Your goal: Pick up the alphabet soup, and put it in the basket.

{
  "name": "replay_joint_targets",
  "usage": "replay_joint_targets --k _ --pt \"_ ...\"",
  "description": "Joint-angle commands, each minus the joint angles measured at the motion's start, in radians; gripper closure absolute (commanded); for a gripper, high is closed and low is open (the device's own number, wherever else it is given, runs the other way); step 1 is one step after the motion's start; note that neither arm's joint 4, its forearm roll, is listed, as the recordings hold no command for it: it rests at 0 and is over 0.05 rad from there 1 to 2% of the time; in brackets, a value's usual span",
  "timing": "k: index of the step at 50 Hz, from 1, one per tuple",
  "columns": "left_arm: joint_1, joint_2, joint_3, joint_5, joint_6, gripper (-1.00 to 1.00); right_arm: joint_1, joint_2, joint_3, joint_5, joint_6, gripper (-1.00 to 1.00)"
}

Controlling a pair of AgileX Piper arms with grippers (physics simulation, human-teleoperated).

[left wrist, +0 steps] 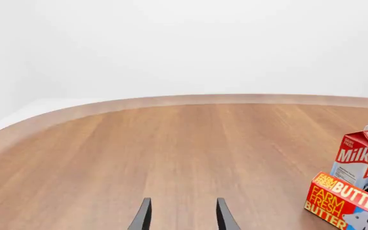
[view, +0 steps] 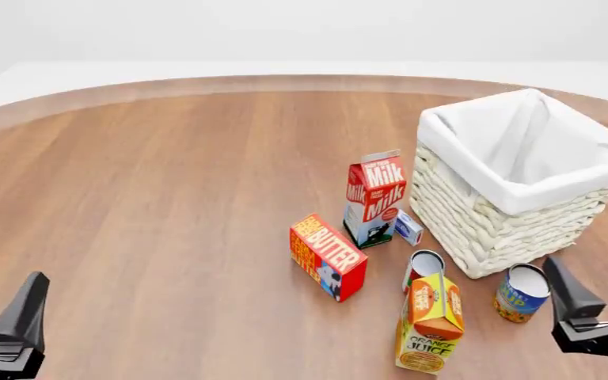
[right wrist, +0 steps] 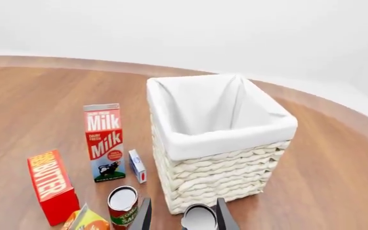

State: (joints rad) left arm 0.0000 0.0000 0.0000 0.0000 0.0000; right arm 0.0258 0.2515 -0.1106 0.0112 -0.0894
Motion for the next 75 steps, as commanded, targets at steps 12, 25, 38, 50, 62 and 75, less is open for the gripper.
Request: replay_joint_targets --k 12,25,38,50,62,75 --pt "0.000 0.000 0.000 0.000 0.000 -1.00 -0.049 0.072 0.013 -0.013 -0.015 -1.00" --pt "0.000 0.000 0.000 0.000 0.000 -1.00 -0.079 0.126 0.051 -0.081 -0.015 -1.00" --pt "0.000 0.000 0.000 0.000 0.000 -1.00 -0.103 0.208 0.093 -0.178 -0.013 -1.00" --pt "0.000 0.000 0.000 0.000 0.000 -1.00 -0.112 0.295 0.110 -0.261 -0.001 -1.00" --pt "0.000 0.000 0.000 0.000 0.000 -1.00 -0.126 0.412 0.110 -0.353 0.007 -1.00" --pt "0.000 0.000 0.000 0.000 0.000 -1.00 -0.140 0.557 0.111 -0.474 0.014 -1.00"
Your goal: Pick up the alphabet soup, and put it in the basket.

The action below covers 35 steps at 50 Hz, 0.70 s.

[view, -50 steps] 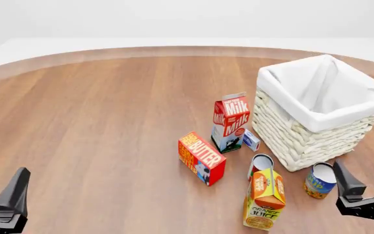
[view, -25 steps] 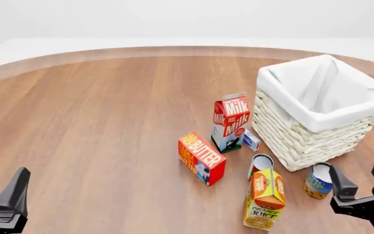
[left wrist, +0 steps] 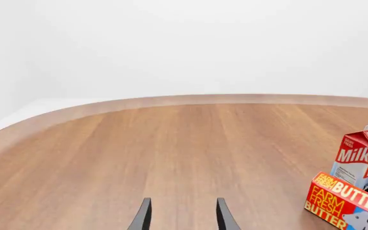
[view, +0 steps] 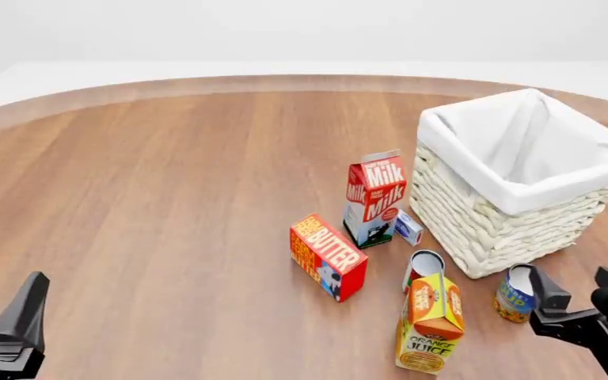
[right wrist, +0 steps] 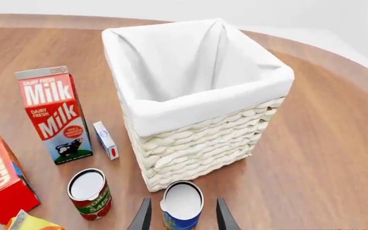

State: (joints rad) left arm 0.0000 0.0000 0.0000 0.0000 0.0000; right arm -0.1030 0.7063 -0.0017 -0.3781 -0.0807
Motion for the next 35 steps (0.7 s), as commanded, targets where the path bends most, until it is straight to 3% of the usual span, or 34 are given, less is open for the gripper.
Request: replay_joint_targets --k 1,35 --pt "0.000 0.000 0.000 0.000 0.000 -1.00 -0.011 0.104 0.002 -0.086 0.005 -1.00" --pt "0.000 0.000 0.000 0.000 0.000 -1.00 -0.007 0.362 0.002 -0.279 0.012 -1.00"
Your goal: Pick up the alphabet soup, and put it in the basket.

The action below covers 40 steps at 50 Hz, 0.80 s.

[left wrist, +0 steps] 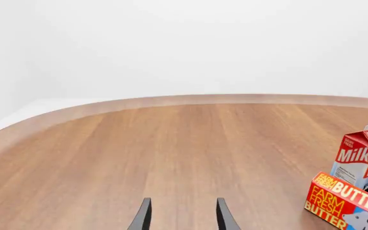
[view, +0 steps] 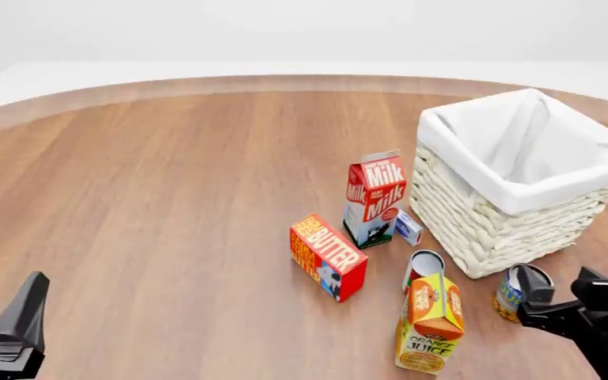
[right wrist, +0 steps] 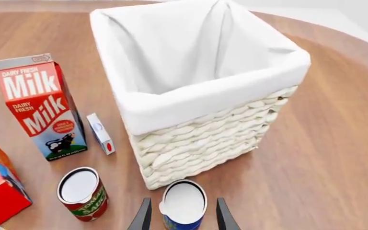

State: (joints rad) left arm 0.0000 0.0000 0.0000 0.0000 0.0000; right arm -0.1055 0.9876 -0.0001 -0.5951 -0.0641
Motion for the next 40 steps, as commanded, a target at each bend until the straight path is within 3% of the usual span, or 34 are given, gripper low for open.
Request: replay_joint_targets --k 1,11,24,35,40 --pt "0.000 0.000 0.000 0.000 0.000 -1.00 -0.005 0.089 0.000 -0.070 -0.006 -1.00" --pt "0.000 0.000 0.000 0.000 0.000 -1.00 -0.007 0.205 0.000 -0.167 -0.005 -1.00" --pt "0.000 0.000 0.000 0.000 0.000 -1.00 -0.014 0.189 0.000 -0.139 -0.007 -1.00" --pt "0.000 0.000 0.000 0.000 0.000 -1.00 -0.010 0.298 0.000 -0.234 -0.015 -1.00" --pt "0.000 0.000 0.000 0.000 0.000 -1.00 -0.009 0.401 0.000 -0.319 -0.014 -1.00"
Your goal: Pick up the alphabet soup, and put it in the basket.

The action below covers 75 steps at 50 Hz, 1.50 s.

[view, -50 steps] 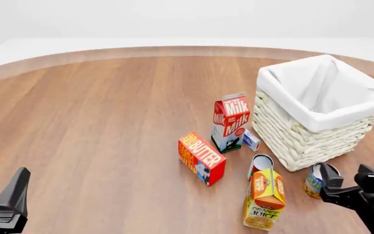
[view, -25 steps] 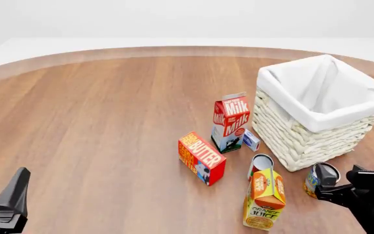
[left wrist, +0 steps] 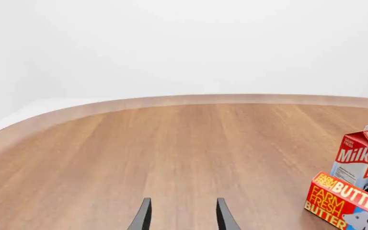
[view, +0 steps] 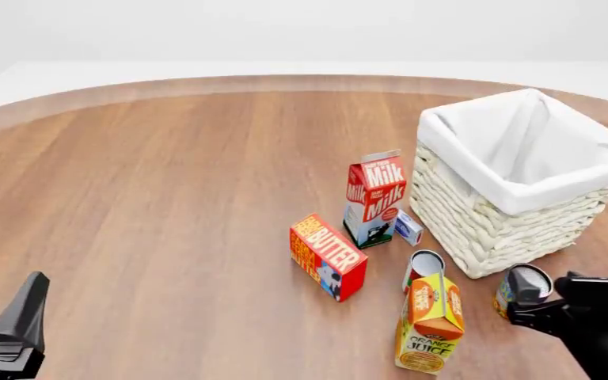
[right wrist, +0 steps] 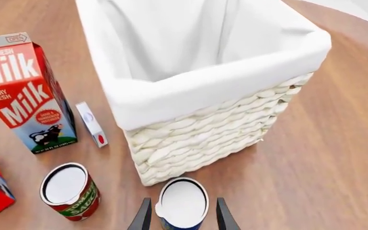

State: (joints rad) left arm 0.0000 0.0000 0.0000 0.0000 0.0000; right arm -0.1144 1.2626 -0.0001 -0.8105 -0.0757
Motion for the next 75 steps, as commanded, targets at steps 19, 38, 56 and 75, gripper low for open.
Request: replay_joint_targets --k 19,38,56,75 --pt "0.000 0.000 0.000 0.000 0.000 -1.00 -0.023 0.382 0.000 -0.325 -0.008 -1.00" --pt "0.000 0.000 0.000 0.000 0.000 -1.00 -0.026 0.479 0.000 -0.404 -0.006 -1.00" --pt "0.000 0.000 0.000 0.000 0.000 -1.00 -0.022 0.510 0.000 -0.409 0.000 -1.00" --pt "0.000 0.000 0.000 0.000 0.000 -1.00 -0.034 0.538 0.000 -0.409 0.003 -1.00"
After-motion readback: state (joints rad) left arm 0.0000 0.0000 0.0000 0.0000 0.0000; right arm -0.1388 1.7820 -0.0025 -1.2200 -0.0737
